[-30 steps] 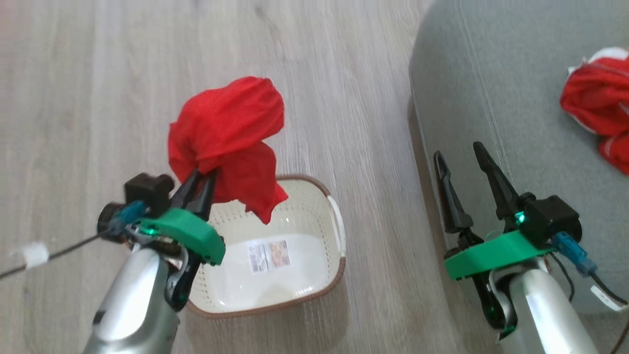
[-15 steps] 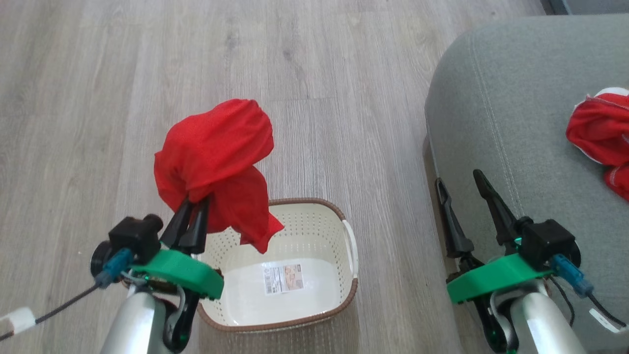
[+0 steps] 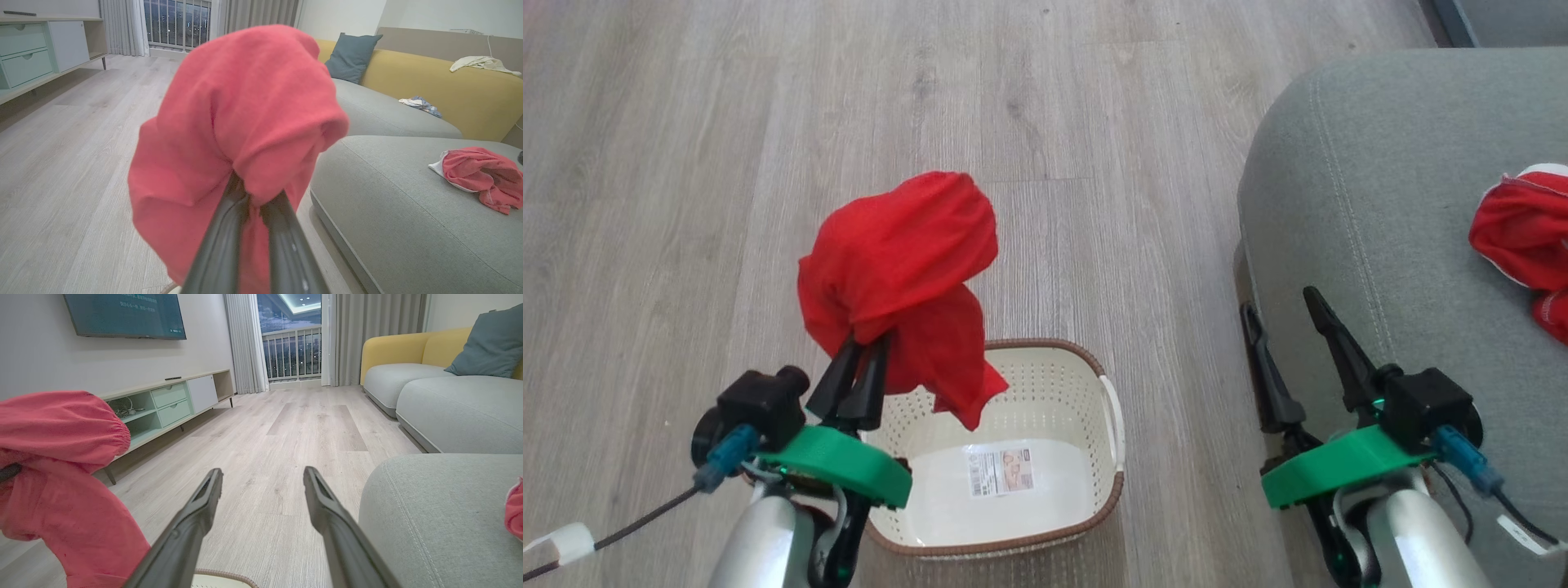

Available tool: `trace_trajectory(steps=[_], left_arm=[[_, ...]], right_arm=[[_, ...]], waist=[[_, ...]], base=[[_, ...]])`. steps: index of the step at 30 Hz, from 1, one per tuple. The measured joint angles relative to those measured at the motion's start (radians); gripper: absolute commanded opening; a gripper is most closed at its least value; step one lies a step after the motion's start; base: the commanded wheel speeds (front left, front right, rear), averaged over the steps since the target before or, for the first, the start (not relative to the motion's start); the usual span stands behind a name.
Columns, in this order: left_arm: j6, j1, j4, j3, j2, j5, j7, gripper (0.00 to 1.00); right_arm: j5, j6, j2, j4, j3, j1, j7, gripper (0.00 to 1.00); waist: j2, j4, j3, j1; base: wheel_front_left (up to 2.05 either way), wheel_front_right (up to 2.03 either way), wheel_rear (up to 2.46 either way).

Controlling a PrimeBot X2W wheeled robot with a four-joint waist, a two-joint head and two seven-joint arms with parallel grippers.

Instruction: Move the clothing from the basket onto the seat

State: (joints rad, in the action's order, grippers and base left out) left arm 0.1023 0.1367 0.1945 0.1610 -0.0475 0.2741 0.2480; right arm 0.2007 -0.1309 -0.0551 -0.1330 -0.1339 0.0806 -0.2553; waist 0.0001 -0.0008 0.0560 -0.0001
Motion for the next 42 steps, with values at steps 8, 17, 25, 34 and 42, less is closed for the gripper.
trace_trajectory(steps=[8,17,25,34,42], left_arm=[[0.019,0.006,0.002,0.065,0.0,-0.003,0.0,0.0],[0.027,0.066,0.001,0.278,-0.052,0.038,0.0,0.0],[0.027,0.113,-0.032,0.413,-0.119,0.109,0.0,0.0],[0.027,0.159,-0.066,0.536,-0.172,0.172,0.0,0.0],[0.027,0.173,-0.082,0.589,-0.187,0.203,0.0,0.0]], right_arm=[[0.007,0.0,-0.025,-0.001,-0.101,0.013,0.0,1.0],[0.039,0.0,-0.098,-0.041,-0.277,0.099,0.0,1.0],[0.074,0.0,-0.158,-0.138,-0.416,0.189,0.0,1.0],[0.145,0.0,-0.204,-0.251,-0.59,0.293,0.0,1.0],[0.196,0.0,-0.208,-0.322,-0.705,0.364,0.0,1.0]], waist=[[0.0,0.003,0.012,0.0],[0.0,0.006,0.03,0.0001],[0.0,0.013,0.046,0.0001],[0.0,0.026,0.051,0.0002],[0.0,0.037,0.047,0.0001]], base=[[0.0,0.0,0.0],[0.0,0.0,0.0],[0.0,0.0,0.0],[0.0,0.0,0.0],[0.0,0.0,0.0]])
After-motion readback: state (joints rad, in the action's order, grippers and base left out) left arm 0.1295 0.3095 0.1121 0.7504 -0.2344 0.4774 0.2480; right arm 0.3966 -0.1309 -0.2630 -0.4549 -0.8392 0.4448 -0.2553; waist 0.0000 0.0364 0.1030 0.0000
